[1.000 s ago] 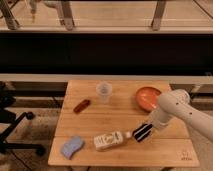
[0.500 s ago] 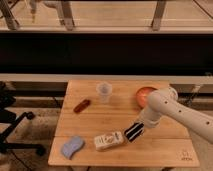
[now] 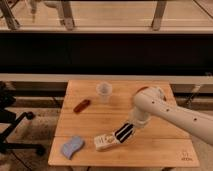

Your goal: Place the eraser on the white sponge

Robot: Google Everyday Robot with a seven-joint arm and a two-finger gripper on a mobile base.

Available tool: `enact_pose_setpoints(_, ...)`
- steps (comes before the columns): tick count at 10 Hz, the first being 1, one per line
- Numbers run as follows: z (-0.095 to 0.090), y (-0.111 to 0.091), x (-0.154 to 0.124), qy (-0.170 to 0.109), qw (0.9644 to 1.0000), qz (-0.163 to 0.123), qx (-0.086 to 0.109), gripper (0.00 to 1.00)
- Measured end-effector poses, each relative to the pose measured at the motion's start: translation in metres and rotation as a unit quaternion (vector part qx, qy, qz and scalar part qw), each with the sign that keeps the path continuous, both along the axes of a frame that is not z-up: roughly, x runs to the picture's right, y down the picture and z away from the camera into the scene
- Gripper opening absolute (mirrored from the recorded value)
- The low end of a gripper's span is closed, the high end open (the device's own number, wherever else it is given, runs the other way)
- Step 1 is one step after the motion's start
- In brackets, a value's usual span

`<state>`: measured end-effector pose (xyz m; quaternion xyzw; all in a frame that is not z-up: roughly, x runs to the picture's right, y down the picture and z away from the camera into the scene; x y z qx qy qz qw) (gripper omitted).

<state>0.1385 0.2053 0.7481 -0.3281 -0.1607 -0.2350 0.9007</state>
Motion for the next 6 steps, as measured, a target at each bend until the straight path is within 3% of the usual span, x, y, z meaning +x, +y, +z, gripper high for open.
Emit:
enact_pose_setpoints(4, -0.006, 0.005, -0.009, -0.002, 1.0000, -0.007, -0.003, 0.00)
enact_pose_setpoints(6, -0.008, 0.008, -0.036, -0.006, 0.9999, -0.010, -0.003, 0.00)
